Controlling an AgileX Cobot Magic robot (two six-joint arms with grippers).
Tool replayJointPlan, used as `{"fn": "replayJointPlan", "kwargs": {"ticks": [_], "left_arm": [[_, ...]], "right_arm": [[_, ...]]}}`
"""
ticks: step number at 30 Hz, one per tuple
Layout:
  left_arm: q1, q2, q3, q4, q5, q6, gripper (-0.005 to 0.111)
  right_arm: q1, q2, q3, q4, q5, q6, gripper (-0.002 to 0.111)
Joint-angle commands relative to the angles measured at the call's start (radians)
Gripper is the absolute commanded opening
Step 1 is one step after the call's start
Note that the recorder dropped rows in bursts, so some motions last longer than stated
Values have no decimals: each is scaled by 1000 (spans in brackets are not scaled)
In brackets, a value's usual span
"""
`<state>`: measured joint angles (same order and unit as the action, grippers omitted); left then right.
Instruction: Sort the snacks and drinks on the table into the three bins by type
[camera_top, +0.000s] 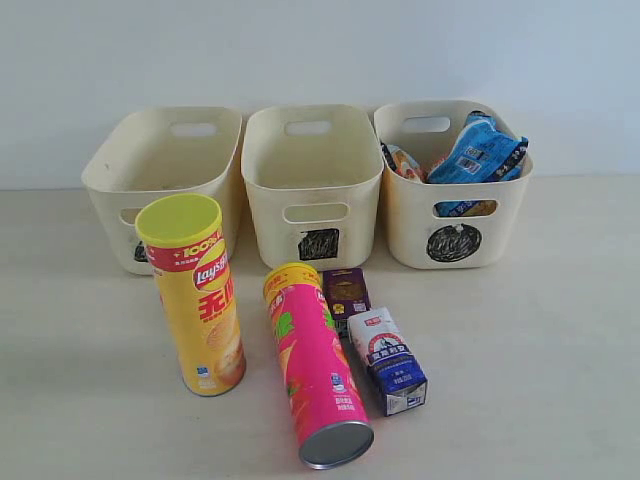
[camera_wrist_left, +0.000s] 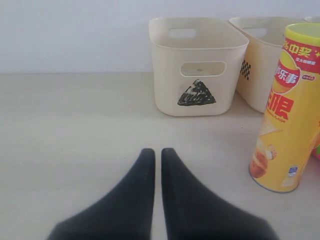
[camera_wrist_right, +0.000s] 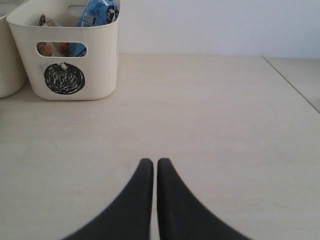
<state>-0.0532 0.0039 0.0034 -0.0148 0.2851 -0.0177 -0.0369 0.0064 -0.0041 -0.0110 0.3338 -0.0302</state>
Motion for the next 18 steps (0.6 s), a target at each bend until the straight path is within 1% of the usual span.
{"fn": "replayJointPlan", "kwargs": {"ticks": [1,3,6,7,10,12,15,17,18], "left_arm": [[2,-4,-3,-4,-7,-8,4],[2,-4,-3,15,-30,18,4],[2,-4,-3,24,-113,8,4],[2,-4,-3,6,-139,-12,4],[2,-4,-3,-122,-230,-98,4],[2,-4,-3,-155,-305,-127,4],[2,-4,-3,-153,-433,-109,4],[2,-4,-3,-147,-493,-127,4],[2,-4,-3,-118,-521,-151,4]], "right_arm": [[-3,-6,4,1,-3,2,0],[-3,-6,4,1,-3,2,0],[-3,-6,4,1,-3,2,0],[-3,-6,4,1,-3,2,0],[-3,-6,4,1,-3,2,0],[-3,-6,4,1,-3,2,0],[-3,-6,4,1,-3,2,0],[-3,-6,4,1,-3,2,0],[-3,-6,4,1,-3,0,0]]}}
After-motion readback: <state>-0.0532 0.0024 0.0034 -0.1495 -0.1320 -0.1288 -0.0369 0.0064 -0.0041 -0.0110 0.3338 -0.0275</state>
